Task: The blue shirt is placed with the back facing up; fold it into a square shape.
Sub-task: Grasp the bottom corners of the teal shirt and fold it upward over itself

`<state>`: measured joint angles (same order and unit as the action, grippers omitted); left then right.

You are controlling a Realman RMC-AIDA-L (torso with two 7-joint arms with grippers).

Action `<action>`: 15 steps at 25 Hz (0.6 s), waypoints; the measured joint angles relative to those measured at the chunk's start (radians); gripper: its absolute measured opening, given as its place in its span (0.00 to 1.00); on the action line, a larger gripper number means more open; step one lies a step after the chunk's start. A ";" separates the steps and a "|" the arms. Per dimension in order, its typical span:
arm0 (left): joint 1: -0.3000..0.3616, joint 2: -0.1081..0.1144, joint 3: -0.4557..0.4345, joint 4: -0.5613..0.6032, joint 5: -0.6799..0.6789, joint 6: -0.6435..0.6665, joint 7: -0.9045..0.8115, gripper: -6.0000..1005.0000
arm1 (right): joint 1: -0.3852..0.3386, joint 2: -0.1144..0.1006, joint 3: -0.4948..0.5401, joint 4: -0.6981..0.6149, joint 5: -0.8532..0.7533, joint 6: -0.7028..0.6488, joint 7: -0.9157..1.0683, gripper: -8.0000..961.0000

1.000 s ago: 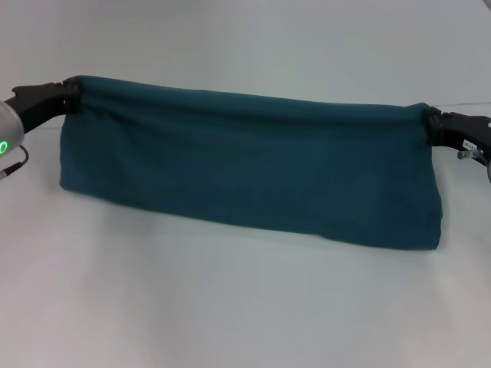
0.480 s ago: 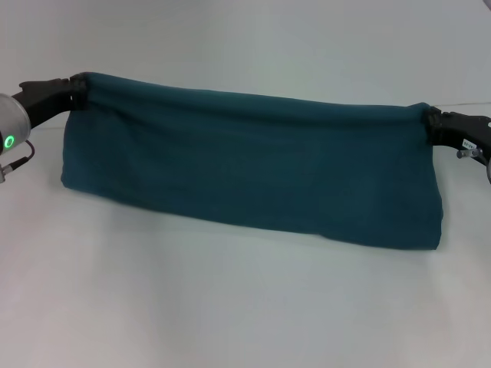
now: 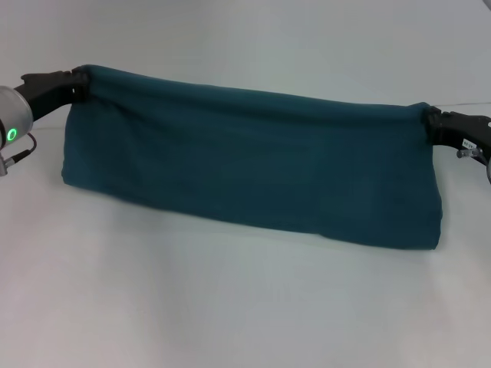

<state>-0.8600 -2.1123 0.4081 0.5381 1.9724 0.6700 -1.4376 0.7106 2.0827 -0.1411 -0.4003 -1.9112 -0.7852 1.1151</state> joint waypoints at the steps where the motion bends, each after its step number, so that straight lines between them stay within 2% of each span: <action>1: 0.000 0.000 0.000 -0.001 -0.005 -0.006 0.007 0.04 | 0.000 0.000 0.000 0.000 0.000 0.000 0.000 0.03; 15: -0.006 0.004 0.003 -0.025 -0.029 -0.014 0.036 0.04 | 0.001 0.000 0.000 0.000 0.002 0.000 0.000 0.03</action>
<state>-0.8657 -2.1087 0.4111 0.5136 1.9438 0.6562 -1.4020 0.7118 2.0828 -0.1411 -0.4003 -1.9095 -0.7854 1.1152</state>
